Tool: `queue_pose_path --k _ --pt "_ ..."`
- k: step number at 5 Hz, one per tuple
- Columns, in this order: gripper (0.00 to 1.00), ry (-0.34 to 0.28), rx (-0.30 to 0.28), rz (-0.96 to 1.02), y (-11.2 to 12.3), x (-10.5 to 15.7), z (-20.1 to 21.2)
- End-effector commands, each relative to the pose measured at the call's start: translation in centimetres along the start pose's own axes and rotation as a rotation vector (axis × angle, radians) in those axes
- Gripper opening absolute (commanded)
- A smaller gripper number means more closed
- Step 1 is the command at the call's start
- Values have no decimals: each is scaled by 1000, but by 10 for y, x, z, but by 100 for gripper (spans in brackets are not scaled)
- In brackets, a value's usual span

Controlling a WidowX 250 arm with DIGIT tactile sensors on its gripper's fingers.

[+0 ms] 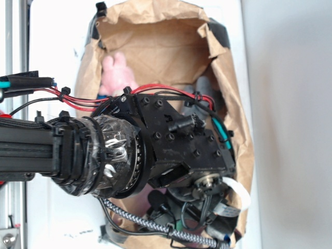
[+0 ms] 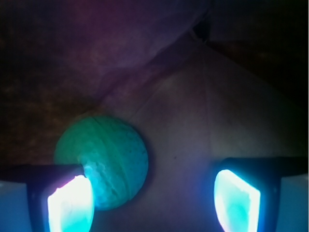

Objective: Grab the green ball.

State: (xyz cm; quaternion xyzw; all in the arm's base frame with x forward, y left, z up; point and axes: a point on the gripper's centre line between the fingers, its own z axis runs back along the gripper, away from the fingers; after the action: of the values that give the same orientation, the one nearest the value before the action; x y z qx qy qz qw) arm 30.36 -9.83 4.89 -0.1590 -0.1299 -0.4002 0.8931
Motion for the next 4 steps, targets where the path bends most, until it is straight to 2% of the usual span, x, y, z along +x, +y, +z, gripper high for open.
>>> queue_pose_path --k 1,2,4 --pt "62 -71 -144 -61 -17 -10 -7" --pt "0 -102 -135 -33 -14 -19 -5" --pt "0 -130 -123 5 -7 -28 1"
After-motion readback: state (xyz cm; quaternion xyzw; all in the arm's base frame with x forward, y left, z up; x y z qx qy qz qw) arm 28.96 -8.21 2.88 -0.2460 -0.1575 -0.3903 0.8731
